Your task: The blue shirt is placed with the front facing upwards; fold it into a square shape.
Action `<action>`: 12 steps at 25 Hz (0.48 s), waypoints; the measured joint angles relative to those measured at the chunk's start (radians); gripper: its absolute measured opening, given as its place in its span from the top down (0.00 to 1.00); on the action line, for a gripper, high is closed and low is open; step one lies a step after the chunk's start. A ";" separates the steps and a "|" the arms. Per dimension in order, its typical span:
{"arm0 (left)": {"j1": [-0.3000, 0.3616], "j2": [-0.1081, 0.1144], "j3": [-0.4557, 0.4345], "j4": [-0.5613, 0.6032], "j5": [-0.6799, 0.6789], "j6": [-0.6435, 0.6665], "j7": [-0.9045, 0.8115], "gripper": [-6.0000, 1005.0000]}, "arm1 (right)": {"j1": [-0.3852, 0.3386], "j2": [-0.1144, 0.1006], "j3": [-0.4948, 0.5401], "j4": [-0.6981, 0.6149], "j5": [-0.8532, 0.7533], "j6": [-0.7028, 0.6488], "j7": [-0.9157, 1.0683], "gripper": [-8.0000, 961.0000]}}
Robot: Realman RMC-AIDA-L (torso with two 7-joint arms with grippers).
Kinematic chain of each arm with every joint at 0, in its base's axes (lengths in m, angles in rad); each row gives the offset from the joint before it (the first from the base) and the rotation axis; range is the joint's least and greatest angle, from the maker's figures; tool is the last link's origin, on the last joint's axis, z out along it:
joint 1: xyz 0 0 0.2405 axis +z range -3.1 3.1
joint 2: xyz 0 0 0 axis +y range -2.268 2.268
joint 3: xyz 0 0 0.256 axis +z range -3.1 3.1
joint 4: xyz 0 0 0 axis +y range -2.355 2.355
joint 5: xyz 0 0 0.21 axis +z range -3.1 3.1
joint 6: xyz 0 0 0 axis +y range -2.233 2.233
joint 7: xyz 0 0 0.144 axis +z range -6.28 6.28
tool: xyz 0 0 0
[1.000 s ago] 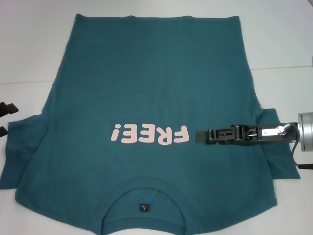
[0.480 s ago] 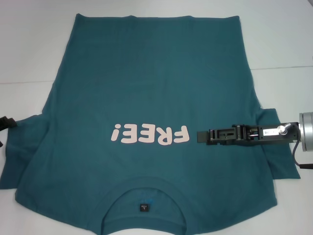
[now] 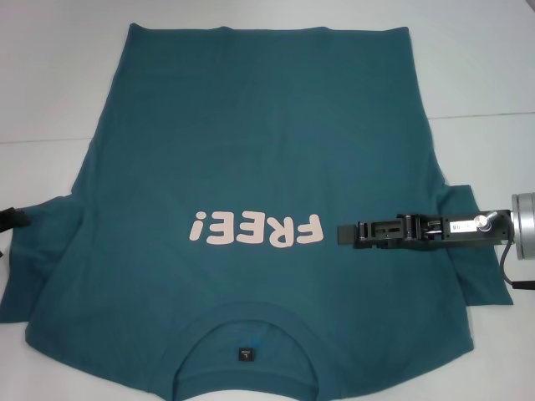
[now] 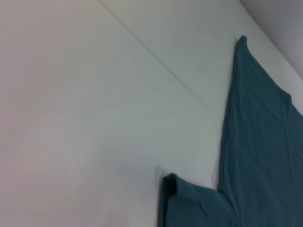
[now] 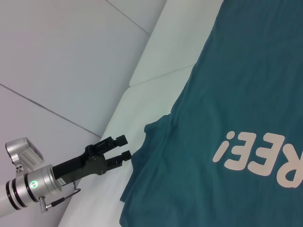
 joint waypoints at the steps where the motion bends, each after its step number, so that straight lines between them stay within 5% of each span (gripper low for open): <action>1: -0.001 0.000 0.006 -0.001 0.000 -0.003 0.000 0.18 | -0.001 0.000 0.000 0.000 0.000 0.001 0.000 0.37; 12: -0.009 -0.001 0.040 -0.014 0.000 -0.011 0.000 0.21 | -0.007 -0.001 0.005 0.000 0.000 0.007 0.000 0.38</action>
